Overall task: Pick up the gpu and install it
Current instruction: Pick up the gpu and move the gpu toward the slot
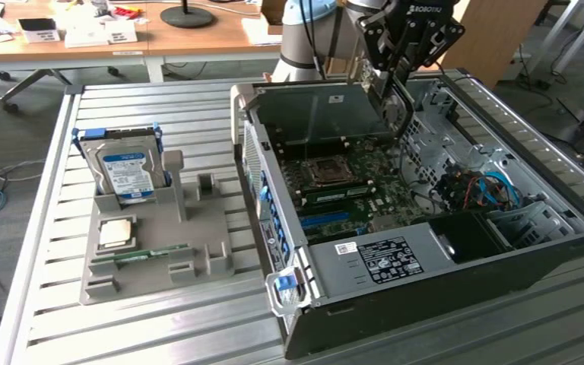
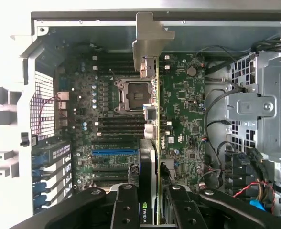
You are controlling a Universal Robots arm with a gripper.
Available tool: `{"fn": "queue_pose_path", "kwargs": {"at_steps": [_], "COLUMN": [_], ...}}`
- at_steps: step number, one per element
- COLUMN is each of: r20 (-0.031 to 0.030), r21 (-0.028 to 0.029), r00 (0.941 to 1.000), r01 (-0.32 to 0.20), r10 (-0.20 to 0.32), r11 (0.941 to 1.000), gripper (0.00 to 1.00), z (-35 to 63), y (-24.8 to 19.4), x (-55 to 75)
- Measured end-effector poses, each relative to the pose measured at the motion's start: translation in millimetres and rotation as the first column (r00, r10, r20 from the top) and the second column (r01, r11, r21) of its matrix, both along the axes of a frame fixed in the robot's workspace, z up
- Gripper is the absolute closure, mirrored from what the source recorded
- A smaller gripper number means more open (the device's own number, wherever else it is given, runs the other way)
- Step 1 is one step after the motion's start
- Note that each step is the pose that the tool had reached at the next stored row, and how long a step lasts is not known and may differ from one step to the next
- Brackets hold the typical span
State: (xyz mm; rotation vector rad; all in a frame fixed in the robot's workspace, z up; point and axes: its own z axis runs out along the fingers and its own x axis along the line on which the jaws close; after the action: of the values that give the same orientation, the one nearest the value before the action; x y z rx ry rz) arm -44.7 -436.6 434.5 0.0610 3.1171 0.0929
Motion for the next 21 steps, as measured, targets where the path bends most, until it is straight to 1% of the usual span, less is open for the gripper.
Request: {"fn": "queue_pose_path", "kwargs": {"at_steps": [15,21], "r20": [0.0,0.0], "r21": [0.0,0.0], "r00": [1.0,1.0], "r01": [0.0,0.0], "r10": [0.0,0.0], "r11": [1.0,1.0], "gripper": [0.73,0.73], "z": [0.0,0.0], "y": [0.0,0.1], "x": [22.2,36.2]}}
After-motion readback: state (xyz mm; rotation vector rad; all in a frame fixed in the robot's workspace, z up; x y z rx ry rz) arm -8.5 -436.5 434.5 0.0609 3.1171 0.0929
